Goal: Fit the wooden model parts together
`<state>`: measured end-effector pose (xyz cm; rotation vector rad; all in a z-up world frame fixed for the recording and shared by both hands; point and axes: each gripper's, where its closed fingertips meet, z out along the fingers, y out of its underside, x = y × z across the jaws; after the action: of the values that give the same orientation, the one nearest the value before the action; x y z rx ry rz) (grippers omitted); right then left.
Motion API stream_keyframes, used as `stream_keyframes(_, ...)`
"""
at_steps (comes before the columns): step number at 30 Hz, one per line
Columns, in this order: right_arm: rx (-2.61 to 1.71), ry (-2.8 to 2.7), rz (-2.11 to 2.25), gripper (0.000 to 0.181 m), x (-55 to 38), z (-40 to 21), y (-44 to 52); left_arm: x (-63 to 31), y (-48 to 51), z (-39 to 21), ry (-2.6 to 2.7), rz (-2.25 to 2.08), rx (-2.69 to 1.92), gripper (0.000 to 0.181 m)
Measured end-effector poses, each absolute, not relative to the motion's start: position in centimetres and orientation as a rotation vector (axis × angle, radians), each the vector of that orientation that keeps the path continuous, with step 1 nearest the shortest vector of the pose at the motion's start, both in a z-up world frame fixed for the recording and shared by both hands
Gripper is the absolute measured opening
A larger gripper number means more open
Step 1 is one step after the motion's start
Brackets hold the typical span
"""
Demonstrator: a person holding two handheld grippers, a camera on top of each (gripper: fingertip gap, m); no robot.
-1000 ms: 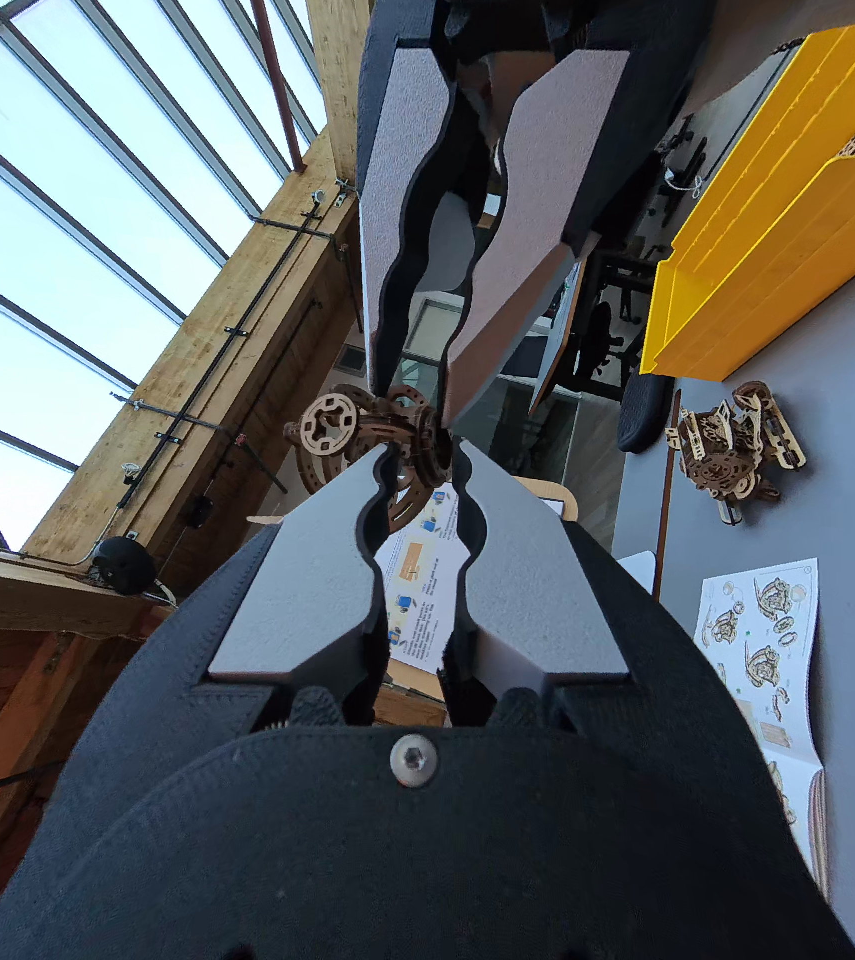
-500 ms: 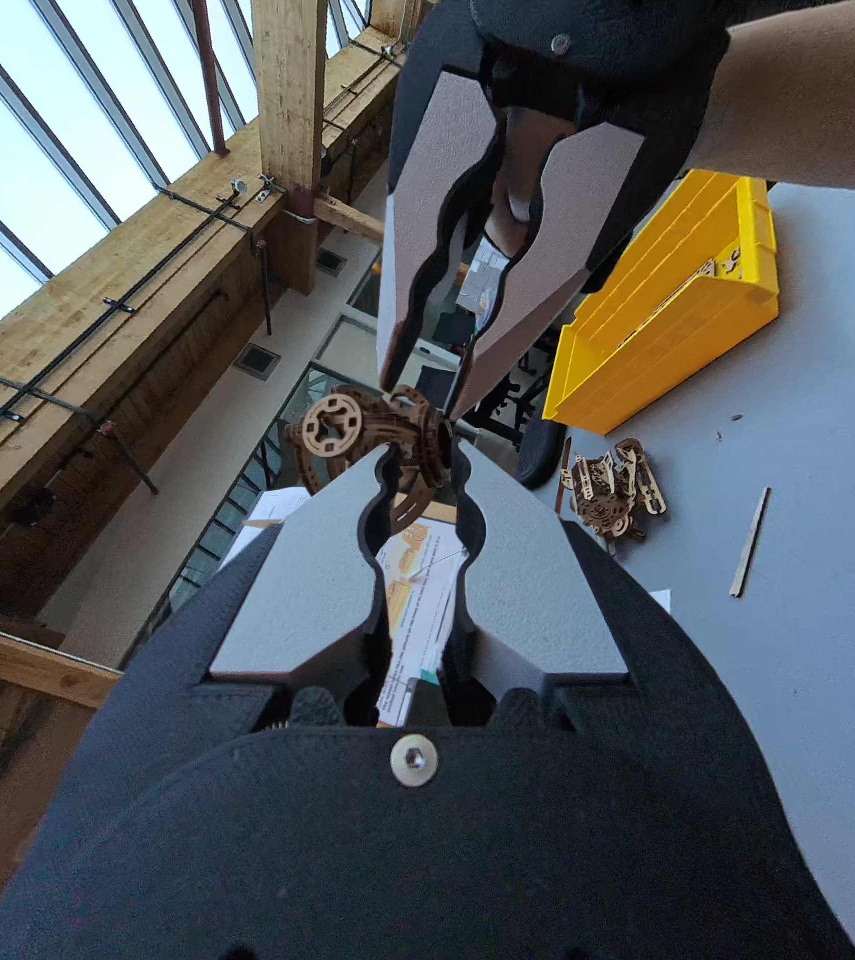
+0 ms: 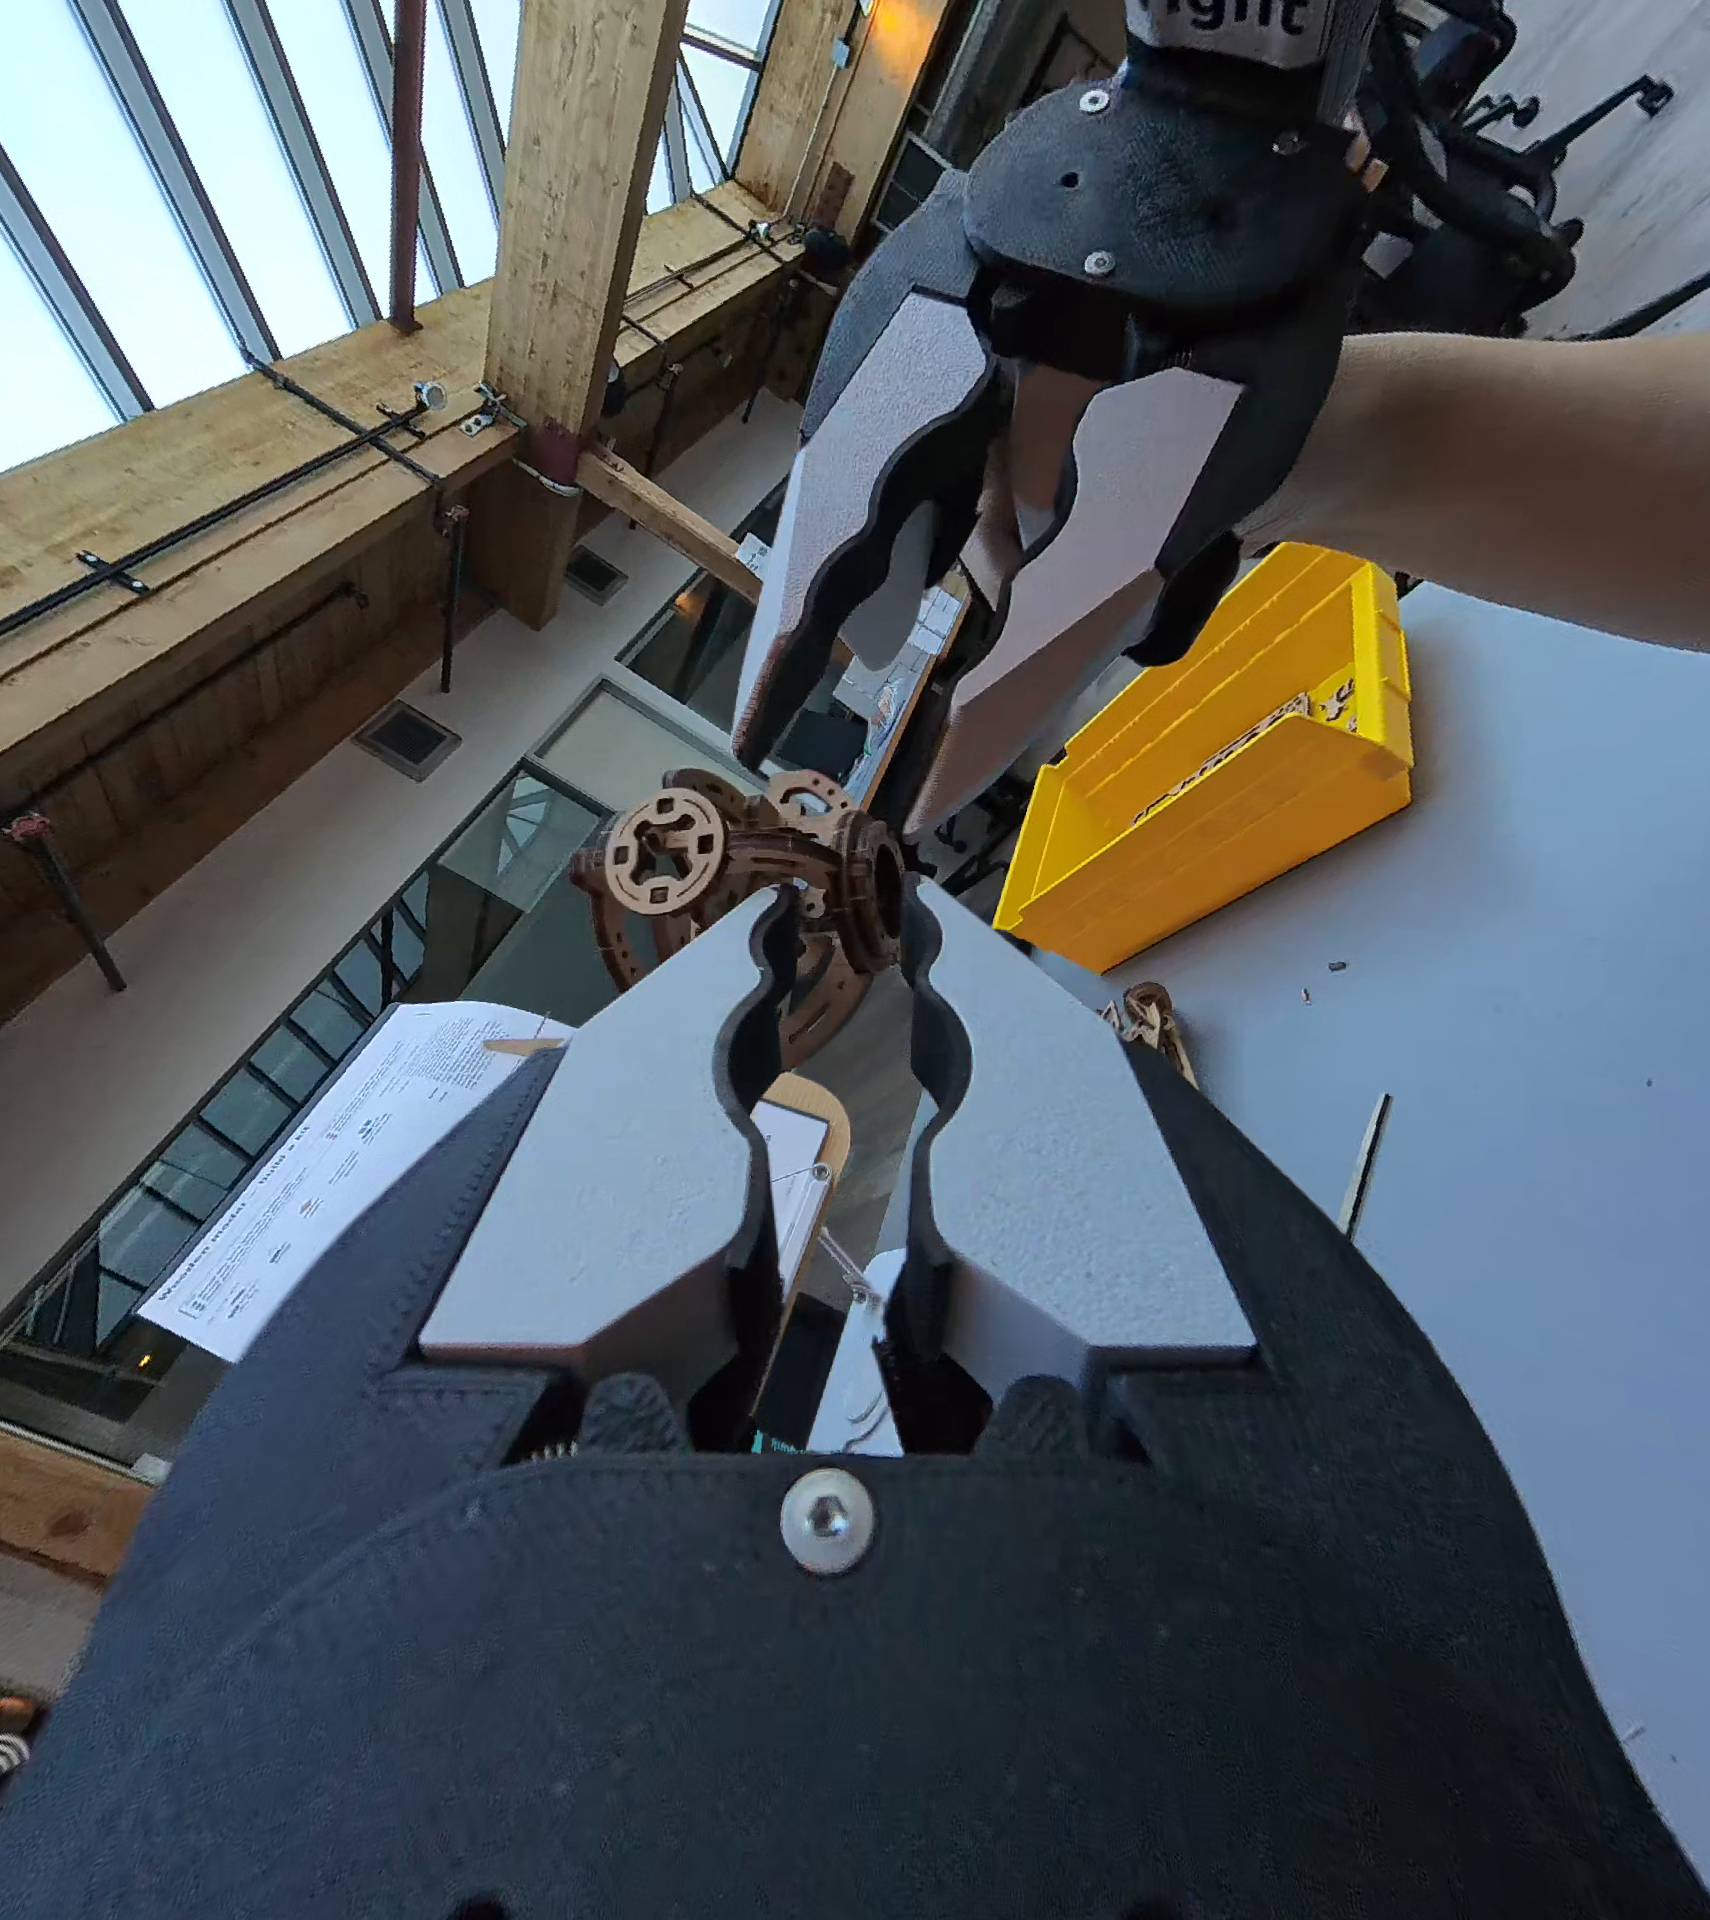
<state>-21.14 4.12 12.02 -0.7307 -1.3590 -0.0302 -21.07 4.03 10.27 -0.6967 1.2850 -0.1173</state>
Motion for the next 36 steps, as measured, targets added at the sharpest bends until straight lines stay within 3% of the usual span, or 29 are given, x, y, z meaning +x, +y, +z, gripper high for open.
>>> stream_keyframes(36,-0.767,-1.372,0.140,0.030,-22.10,11.53,4.11,-21.75,3.53,10.04,1.318,-0.143,-0.700,0.017)
